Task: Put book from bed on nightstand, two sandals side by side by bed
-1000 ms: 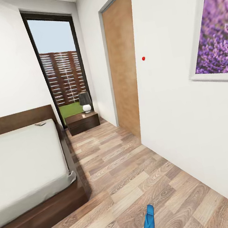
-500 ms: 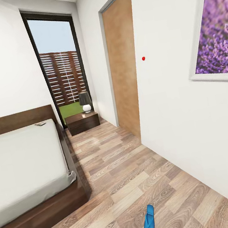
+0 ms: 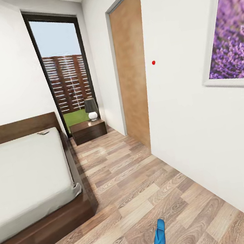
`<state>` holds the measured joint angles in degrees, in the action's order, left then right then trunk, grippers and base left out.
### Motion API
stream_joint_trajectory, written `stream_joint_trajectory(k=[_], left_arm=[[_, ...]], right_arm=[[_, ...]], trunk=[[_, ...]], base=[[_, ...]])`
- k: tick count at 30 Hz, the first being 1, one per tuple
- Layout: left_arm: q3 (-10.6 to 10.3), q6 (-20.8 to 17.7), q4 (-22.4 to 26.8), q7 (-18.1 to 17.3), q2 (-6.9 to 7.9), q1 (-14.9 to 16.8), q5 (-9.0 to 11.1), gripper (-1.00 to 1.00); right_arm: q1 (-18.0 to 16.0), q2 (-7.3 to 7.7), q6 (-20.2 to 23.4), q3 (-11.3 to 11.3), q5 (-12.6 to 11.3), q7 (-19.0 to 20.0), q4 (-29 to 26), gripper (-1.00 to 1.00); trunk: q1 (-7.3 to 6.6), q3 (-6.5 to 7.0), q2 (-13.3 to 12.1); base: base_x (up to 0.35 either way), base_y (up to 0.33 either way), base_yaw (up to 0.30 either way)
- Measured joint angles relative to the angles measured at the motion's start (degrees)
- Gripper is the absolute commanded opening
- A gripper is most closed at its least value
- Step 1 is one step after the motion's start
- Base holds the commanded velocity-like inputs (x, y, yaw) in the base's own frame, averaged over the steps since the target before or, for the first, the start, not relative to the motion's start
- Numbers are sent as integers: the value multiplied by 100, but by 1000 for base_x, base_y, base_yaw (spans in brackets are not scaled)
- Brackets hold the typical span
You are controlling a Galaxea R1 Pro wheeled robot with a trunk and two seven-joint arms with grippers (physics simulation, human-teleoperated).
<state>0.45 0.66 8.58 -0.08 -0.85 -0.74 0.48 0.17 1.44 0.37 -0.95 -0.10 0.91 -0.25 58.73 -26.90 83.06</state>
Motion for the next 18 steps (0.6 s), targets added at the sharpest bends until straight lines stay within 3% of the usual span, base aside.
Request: stream_joint_trajectory(k=[6, 7, 10, 18], left_arm=[[-11, -1, 193, 0, -21, 13, -15, 100], [-11, -1, 587, -1, -21, 11, -13, 100], [-14, 4, 3429, -5, -19, 20, 0, 100], [-7, 322, 3306, -3, -10, 15, 22, 100]], right_arm=[[-1, 73, 6, -92, -2, -32, -188, 100], [1, 75, 5, -99, -4, -29, -566, 100], [-15, 78, 0, -127, -3, -22, -3162, 100], [-1, 63, -162, -164, -11, -5, -3325, 100]], trunk=[[0, 1, 0], [0, 0, 0], [0, 3, -1], [0, 0, 0]], base=[[0, 0, 0], [0, 0, 0], [0, 0, 0], [0, 0, 0]])
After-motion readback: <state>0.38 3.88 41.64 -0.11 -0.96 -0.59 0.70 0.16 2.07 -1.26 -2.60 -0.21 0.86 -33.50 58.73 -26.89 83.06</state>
